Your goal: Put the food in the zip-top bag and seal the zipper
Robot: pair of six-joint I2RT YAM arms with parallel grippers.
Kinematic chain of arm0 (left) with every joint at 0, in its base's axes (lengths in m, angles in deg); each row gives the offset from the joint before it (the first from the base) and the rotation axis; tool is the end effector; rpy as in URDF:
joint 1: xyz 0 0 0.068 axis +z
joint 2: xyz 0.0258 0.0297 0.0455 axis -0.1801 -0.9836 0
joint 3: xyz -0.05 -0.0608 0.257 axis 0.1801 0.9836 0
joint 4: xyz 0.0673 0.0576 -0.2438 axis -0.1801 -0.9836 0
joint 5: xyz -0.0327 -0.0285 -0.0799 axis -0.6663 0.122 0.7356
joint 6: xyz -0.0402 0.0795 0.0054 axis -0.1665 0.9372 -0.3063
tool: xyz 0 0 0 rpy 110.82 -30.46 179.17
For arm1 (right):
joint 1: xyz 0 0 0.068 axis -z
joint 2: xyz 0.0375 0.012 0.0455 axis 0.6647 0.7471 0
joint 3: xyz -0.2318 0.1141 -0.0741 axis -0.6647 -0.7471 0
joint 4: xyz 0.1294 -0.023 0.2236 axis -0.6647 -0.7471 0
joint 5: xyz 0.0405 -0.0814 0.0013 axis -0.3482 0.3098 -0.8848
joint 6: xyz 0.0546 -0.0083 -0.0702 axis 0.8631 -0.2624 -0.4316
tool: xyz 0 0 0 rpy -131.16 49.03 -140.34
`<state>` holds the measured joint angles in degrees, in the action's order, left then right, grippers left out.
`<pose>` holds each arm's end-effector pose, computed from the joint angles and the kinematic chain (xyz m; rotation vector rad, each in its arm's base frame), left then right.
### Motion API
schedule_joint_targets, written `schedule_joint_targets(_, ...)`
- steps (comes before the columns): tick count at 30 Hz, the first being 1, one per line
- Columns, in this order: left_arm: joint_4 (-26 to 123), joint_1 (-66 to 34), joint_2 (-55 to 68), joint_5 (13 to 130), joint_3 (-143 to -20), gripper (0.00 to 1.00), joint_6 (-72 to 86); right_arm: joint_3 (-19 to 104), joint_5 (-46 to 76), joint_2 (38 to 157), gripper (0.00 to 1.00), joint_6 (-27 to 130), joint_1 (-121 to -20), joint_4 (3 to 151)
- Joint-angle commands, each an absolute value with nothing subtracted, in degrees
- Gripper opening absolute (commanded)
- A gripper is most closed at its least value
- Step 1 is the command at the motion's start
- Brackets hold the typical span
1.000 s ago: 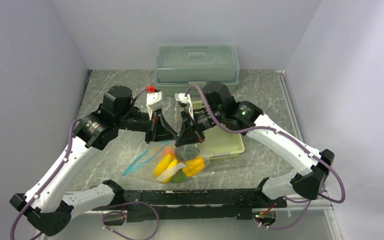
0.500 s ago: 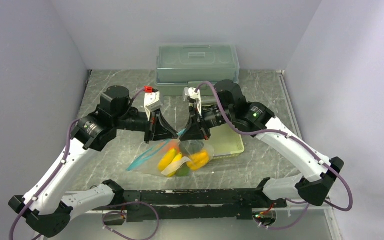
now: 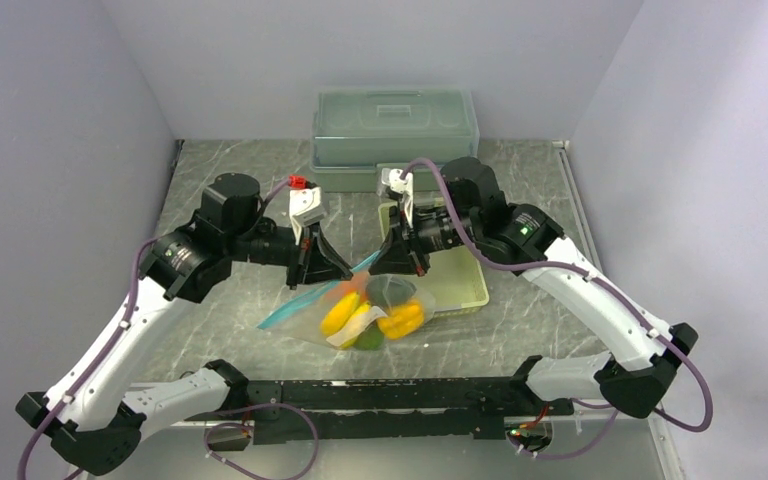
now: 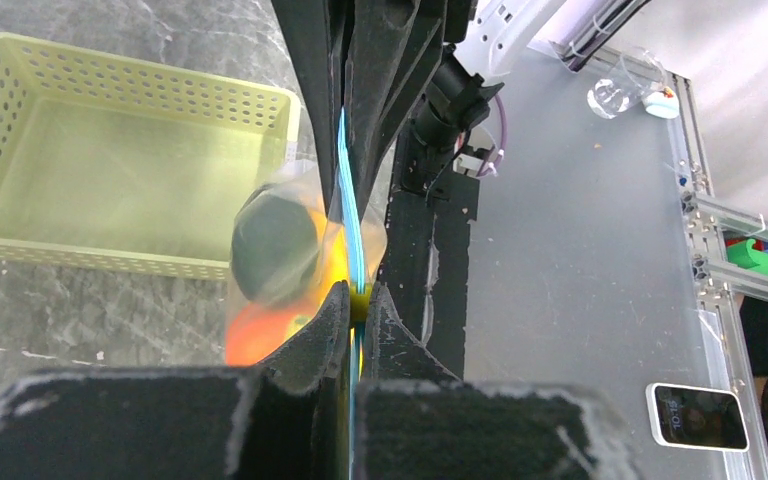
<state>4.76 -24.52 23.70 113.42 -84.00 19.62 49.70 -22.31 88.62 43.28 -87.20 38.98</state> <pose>0.1374 -0.1706 0.4082 1.1686 1.6857 -1.2466 0.1586 0.2413 0.4034 -1.2971 1.7072 1.2634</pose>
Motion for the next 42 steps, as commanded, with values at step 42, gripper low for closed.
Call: schedule_joint_targets(42, -2.4, -24.6, 27.9, 104.5, -83.6, 0.0, 22.6, 59.8, -3.9, 78.0, 0.0, 50.9, -71.8, 37.2)
